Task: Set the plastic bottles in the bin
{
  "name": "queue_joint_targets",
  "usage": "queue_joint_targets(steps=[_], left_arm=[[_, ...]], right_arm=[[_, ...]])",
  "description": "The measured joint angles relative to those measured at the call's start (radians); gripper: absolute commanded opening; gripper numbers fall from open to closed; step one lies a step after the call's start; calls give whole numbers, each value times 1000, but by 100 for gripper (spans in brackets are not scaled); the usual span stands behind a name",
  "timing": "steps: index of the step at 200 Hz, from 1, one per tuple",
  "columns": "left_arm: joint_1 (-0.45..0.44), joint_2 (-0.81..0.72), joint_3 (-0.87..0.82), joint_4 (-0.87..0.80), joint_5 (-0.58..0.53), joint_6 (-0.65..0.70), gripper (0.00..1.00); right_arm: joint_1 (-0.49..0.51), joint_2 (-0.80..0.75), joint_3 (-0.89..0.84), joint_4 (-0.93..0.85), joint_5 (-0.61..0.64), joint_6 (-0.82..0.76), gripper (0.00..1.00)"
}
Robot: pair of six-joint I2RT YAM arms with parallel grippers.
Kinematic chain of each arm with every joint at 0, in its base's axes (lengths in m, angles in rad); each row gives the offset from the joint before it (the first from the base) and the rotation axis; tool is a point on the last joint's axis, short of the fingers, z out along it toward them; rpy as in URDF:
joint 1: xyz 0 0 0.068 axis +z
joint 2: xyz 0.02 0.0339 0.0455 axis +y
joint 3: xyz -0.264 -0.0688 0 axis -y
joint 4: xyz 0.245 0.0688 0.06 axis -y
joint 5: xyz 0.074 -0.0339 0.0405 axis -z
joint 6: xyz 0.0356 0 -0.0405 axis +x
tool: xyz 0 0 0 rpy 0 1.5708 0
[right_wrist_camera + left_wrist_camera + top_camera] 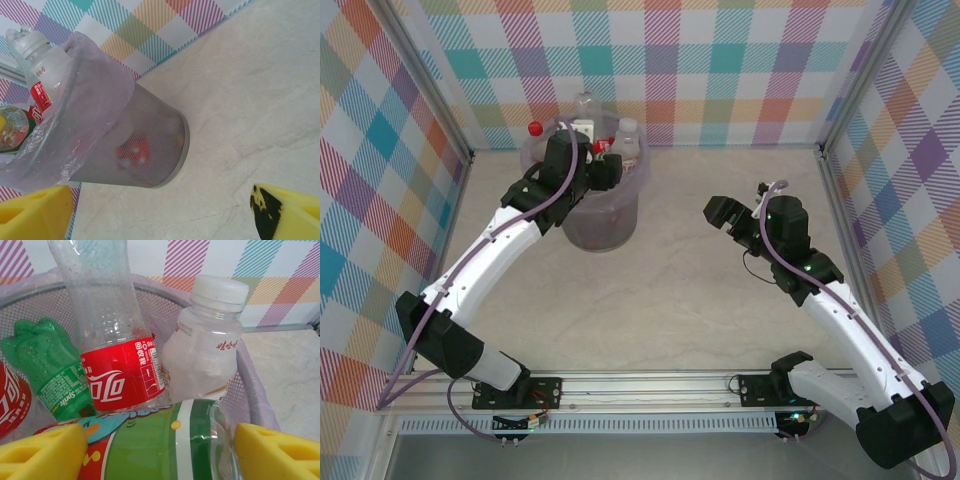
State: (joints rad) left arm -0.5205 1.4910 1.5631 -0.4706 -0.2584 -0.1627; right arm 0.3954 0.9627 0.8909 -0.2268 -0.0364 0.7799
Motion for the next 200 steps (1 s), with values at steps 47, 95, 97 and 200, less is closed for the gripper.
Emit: queue_joint_targets(steps=[47, 95, 97, 200], left_arm=[[17, 2, 106, -108, 14, 21, 94], [55, -14, 211, -131, -5, 62, 94], [59, -16, 212, -132, -5, 63, 94], [105, -24, 27, -161, -24, 62, 88]], right_arm=[[0, 0, 0, 0, 1, 0, 92], [0, 1, 0, 0, 1, 0, 92], [0, 0, 0, 0, 1, 0, 92], [0, 11, 0, 0, 1, -4, 92]])
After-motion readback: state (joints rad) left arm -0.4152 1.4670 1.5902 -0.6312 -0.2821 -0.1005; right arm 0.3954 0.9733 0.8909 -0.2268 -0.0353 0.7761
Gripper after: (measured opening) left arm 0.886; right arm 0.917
